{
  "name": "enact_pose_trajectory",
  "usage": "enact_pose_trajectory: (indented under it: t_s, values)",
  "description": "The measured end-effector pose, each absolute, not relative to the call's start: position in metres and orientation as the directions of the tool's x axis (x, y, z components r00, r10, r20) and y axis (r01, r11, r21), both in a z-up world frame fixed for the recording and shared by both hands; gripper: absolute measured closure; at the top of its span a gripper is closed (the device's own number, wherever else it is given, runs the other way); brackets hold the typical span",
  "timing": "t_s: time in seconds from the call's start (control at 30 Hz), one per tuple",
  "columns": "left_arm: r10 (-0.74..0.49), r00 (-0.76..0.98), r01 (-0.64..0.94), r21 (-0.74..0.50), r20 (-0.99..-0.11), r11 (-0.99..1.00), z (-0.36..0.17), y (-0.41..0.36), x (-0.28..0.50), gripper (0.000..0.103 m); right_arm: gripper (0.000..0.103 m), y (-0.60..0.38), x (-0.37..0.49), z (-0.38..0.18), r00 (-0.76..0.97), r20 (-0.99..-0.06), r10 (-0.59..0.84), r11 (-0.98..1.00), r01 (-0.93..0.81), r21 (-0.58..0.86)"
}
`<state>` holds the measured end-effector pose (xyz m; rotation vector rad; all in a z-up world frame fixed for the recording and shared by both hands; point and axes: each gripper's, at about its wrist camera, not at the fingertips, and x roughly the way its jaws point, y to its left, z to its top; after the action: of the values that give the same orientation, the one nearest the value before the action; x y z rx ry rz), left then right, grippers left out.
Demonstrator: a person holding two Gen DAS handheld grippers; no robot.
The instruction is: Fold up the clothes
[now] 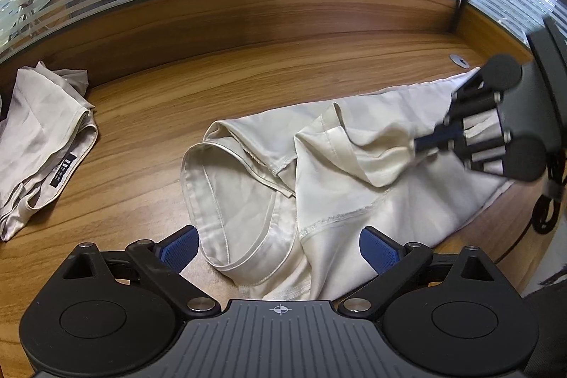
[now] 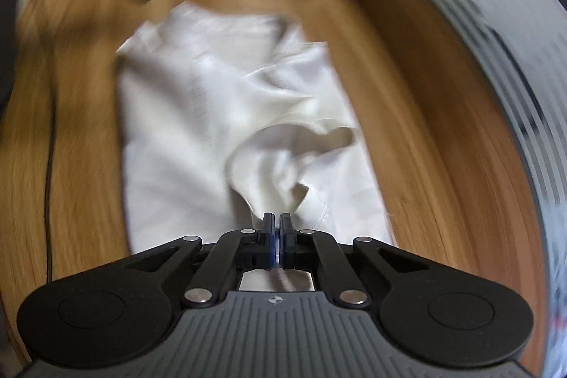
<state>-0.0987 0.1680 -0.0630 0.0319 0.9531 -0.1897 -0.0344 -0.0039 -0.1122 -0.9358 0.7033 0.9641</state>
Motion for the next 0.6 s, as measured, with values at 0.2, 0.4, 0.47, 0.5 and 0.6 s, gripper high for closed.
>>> enact_pose_trajectory:
  t_s: [0.2, 0.4, 0.47, 0.5, 0.6]
  values:
    - [-0.134, 0.564, 0.172, -0.043, -0.815, 0.984, -0.063, 0.168, -0.097, 0.005, 0.101, -0.022, 0.026, -0.114, 0.469, -0.827, 0.311, 0.562, -0.792, -0.238]
    - [-0.116, 0.576, 0.157, -0.03, -0.809, 0.987, -0.06, 0.169, -0.096, 0.005, 0.081, -0.047, 0.069, -0.131, 0.48, -0.852, 0.209, 0.782, -0.606, -0.15]
    - [-0.11, 0.585, 0.144, -0.03, -0.803, 0.989, -0.059, 0.171, -0.096, 0.005, 0.076, -0.059, 0.069, -0.126, 0.48, -0.847, 0.227, 0.819, -0.565, -0.101]
    - [-0.108, 0.587, 0.137, -0.033, -0.802, 0.99, -0.058, 0.172, -0.095, 0.005, 0.076, -0.065, 0.068, -0.122, 0.481, -0.845, 0.233, 0.834, -0.546, -0.081]
    - [-0.102, 0.592, 0.116, -0.041, -0.799, 0.992, -0.057, 0.175, -0.093, 0.005, 0.073, -0.086, 0.058, -0.11, 0.491, -0.837, 0.241, 0.876, -0.481, -0.029]
